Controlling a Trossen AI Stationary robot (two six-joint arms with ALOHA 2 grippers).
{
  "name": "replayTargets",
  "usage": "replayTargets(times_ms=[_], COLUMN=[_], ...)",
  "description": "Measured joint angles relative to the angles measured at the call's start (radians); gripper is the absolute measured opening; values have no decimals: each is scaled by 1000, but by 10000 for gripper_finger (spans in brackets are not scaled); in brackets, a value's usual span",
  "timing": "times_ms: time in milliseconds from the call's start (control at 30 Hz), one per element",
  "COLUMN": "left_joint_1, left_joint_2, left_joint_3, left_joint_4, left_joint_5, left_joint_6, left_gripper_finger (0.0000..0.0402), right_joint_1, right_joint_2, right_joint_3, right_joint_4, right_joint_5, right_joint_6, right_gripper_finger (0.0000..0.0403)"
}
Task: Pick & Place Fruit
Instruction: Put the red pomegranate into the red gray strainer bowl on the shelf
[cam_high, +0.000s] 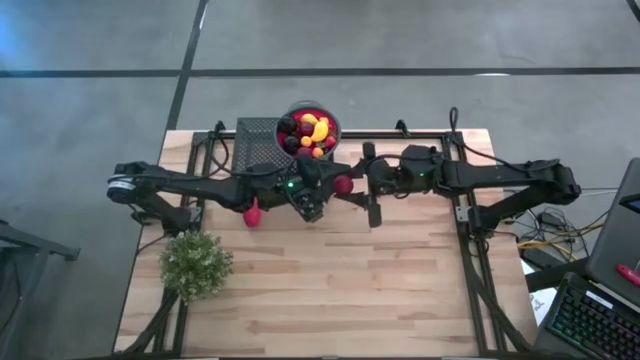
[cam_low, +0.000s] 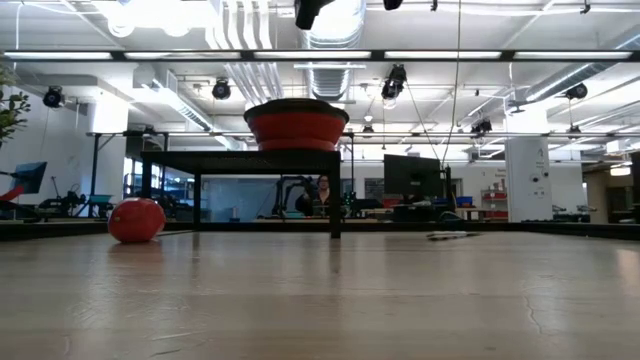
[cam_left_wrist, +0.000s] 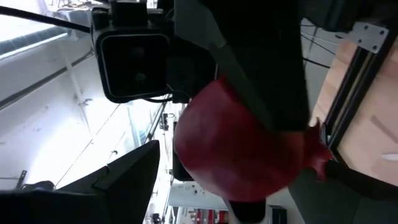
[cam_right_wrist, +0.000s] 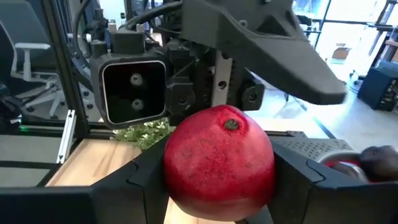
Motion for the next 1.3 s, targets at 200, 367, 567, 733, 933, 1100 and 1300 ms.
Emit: replayTargets(times_ms=[200, 367, 567, 733, 933, 1100, 1300], left_joint_1=[-7, -14, -21, -22, -21, -21, -20], left_joint_2=[-3, -3, -3, -3, -4, -4, -4], left_joint_3=[0, 0, 0, 0, 0, 0, 0], left_joint_4=[-22, -28, -28, -34, -69, -81, -78], left_joint_5=[-3, 11, 9, -13, -27, -27, -27], left_joint_6=[0, -7, -11, -11, -8, -8, -8], left_gripper_finger=[328, 328, 328, 328, 328, 328, 328], right_joint_1=[1, -11, -49, -51, -50, -50, -50], right_joint_2=[5, 5, 12, 23, 28, 22, 31], right_joint_3=[14, 18, 17, 17, 17, 18, 18], right_joint_4=[-1, 0, -9, -12, -7, -2, -9], right_joint_5=[0, 10, -1, -48, -57, -59, -59], right_joint_6=[-3, -3, 30, 45, 49, 49, 49], right_gripper_finger=[189, 200, 190, 197, 198, 190, 202])
